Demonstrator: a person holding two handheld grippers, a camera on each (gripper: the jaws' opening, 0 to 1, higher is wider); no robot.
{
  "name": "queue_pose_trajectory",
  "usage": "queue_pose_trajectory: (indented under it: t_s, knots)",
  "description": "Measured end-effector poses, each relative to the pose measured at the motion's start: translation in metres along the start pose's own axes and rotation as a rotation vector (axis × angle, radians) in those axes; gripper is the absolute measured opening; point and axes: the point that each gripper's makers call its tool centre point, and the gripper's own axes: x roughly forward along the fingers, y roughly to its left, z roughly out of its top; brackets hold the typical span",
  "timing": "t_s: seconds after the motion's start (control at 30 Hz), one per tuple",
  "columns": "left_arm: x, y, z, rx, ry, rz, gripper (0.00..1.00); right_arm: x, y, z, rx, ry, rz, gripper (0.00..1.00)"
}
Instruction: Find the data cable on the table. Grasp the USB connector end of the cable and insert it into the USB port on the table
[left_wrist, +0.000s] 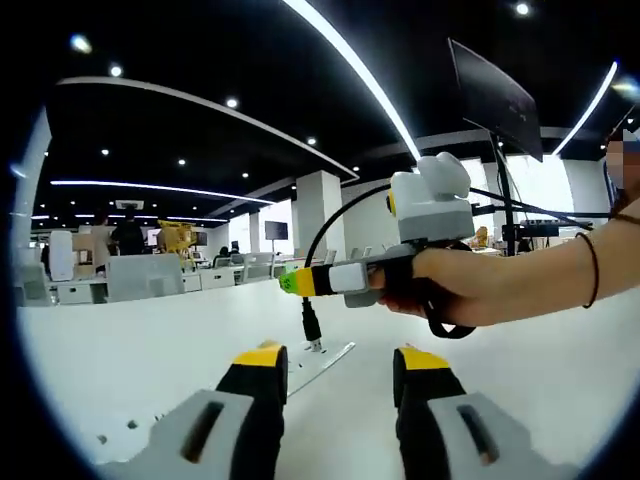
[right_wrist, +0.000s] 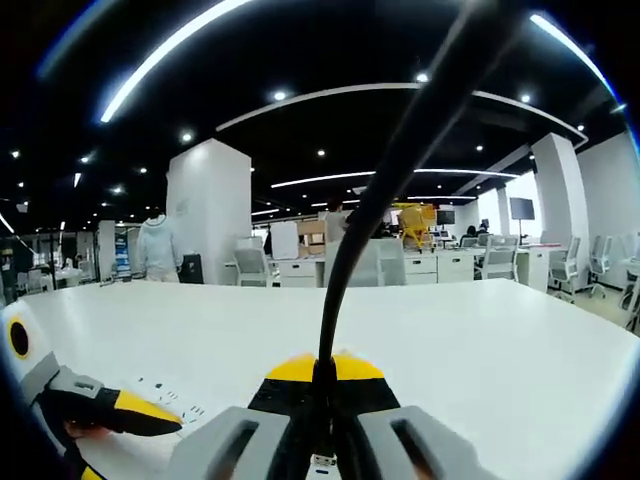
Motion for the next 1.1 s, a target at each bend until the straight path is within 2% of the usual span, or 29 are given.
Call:
queue_pose_trajectory:
  t_s: [0.57,1.1]
  knots:
    - [0.0011,0.0024,0.0009,-0.002,-0.007,0.003,0.42,-0.0011,0.0019,-0.0014,-0.02,-0.016,0.032,0.05]
    - [0.0026,0.0012,-0.0039,0.022,0.019,0.007,0.42,-0.0067,0.0028,-0.0065,-0.022,0.037,0.026,0.05]
